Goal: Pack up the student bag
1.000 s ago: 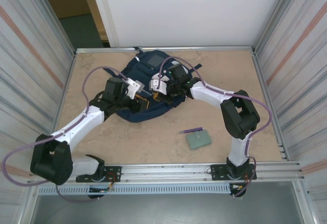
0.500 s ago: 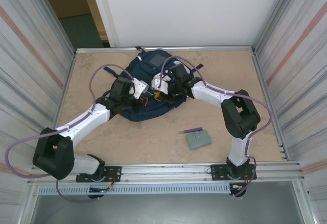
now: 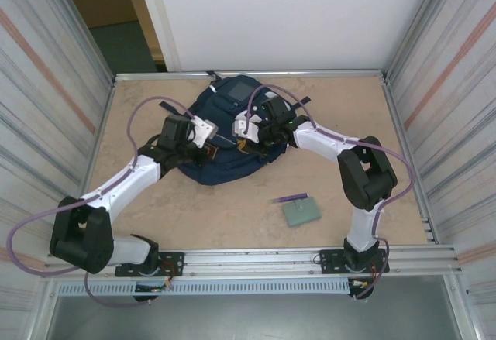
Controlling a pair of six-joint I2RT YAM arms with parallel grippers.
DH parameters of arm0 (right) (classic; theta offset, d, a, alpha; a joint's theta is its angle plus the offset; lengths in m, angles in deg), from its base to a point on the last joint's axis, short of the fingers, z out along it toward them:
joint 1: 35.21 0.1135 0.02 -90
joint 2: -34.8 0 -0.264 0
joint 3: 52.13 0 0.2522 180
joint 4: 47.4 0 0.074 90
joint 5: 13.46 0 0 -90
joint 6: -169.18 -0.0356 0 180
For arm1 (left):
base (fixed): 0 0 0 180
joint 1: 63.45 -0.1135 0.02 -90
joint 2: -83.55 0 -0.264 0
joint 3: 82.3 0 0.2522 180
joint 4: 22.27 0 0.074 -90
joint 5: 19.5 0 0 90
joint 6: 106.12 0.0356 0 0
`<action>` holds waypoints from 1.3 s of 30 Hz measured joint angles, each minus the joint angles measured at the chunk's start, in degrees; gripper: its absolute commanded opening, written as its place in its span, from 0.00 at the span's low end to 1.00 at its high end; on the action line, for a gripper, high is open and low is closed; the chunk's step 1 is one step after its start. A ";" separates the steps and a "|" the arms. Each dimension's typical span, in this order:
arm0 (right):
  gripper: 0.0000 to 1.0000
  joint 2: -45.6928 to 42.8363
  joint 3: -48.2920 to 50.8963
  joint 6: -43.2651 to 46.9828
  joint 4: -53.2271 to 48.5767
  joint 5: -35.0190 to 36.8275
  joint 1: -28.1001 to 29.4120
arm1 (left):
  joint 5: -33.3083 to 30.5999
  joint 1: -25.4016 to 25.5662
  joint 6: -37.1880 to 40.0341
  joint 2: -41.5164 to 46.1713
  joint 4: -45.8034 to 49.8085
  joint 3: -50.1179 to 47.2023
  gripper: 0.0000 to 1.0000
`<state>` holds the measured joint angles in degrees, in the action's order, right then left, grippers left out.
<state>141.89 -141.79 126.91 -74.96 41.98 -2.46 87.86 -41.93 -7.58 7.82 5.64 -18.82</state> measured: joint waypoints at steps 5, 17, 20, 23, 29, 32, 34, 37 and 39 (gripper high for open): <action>0.00 -1.09 0.00 1.03 -1.77 -0.98 -1.40 | 0.15 -1.55 4.28 0.96 -0.13 -0.48 0.00; 0.00 -4.31 3.21 2.93 -2.93 -1.11 -2.38 | 6.05 -4.57 7.89 -0.57 -0.55 -0.87 0.35; 0.00 -4.48 3.52 2.97 -2.95 -1.11 -2.49 | 8.81 -4.98 8.31 -0.57 -1.79 -1.55 0.36; 0.00 -4.52 3.80 2.97 -2.95 -1.11 -2.49 | 10.38 -5.66 8.37 -0.85 -2.21 -1.86 0.38; 0.00 -4.76 3.80 3.56 -2.95 -1.11 -2.49 | 11.65 -7.26 9.55 -4.07 -2.21 -1.77 0.40; 0.00 -4.79 3.80 3.80 -3.08 -1.11 -2.49 | 13.29 -7.32 10.93 -5.86 -2.01 -0.90 0.48; 0.00 -4.79 3.80 3.82 -3.21 -1.11 -2.49 | 15.32 -7.32 11.93 -6.80 -2.03 -0.35 0.42; 0.00 -4.81 3.80 3.87 -3.26 -1.14 -2.47 | 17.73 -7.32 13.07 -7.39 -2.05 -0.26 0.10; 0.00 -4.81 3.80 3.98 -3.32 -1.11 -2.47 | 18.47 -7.32 13.42 -7.50 -2.10 -0.24 0.00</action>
<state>137.08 -137.98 130.88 -78.28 40.86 -4.93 106.33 -49.26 5.84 0.33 3.54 -19.06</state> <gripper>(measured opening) 0.081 0.058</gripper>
